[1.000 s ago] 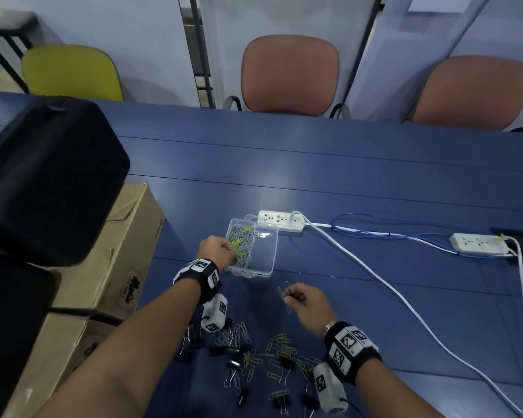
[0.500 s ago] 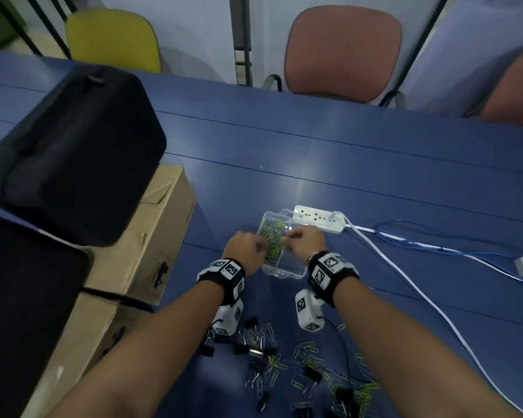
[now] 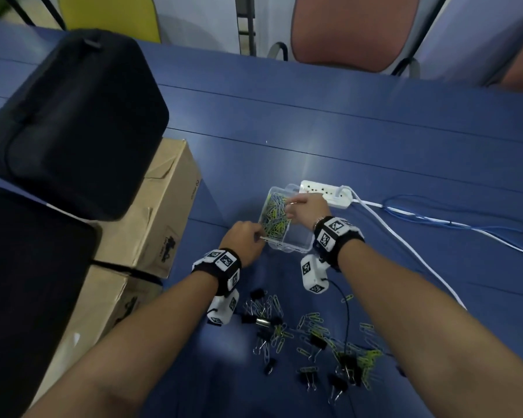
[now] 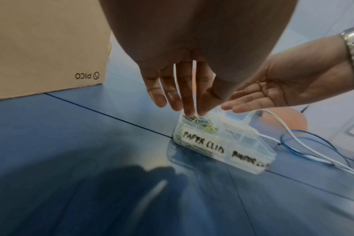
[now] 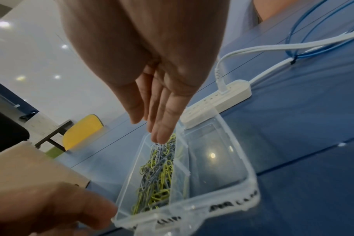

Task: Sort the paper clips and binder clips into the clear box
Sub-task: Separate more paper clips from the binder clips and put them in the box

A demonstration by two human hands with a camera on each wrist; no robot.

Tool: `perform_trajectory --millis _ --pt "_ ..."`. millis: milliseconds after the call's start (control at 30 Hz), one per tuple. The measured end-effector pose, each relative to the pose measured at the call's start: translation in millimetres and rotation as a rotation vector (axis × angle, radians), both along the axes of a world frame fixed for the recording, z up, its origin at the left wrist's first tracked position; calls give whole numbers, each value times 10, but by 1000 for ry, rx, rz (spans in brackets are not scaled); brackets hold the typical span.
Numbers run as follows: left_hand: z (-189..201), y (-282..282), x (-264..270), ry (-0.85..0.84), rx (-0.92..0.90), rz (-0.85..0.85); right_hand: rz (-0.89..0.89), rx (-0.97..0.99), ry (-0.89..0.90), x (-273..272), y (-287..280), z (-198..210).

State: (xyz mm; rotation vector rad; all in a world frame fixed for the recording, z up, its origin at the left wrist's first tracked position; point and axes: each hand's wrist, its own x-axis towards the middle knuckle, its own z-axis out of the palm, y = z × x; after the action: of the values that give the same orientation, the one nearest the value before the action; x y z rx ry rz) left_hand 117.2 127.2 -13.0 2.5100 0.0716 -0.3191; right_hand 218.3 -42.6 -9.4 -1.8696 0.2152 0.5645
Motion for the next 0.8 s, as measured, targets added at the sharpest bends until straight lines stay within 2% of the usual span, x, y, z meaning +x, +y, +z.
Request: perform_trajectory --millis 100,267,500,633,800 --pt "10 -68 -198 62 -17 -58 128 -115 -146 -353 -149 87" --pt "9 -151 -624 188 44 -233 412 -276 -192 -1108 -355 84" --pt "-55 -122 -1316 179 106 -245 806 -544 -276 -2064 -304 -154" --pt "-159 -45 -1514 205 136 -271 892 -633 -330 -2304 -156 -285" --pt "-205 -6 -1571 150 305 -377 925 -809 -432 -2418 -71 -348"
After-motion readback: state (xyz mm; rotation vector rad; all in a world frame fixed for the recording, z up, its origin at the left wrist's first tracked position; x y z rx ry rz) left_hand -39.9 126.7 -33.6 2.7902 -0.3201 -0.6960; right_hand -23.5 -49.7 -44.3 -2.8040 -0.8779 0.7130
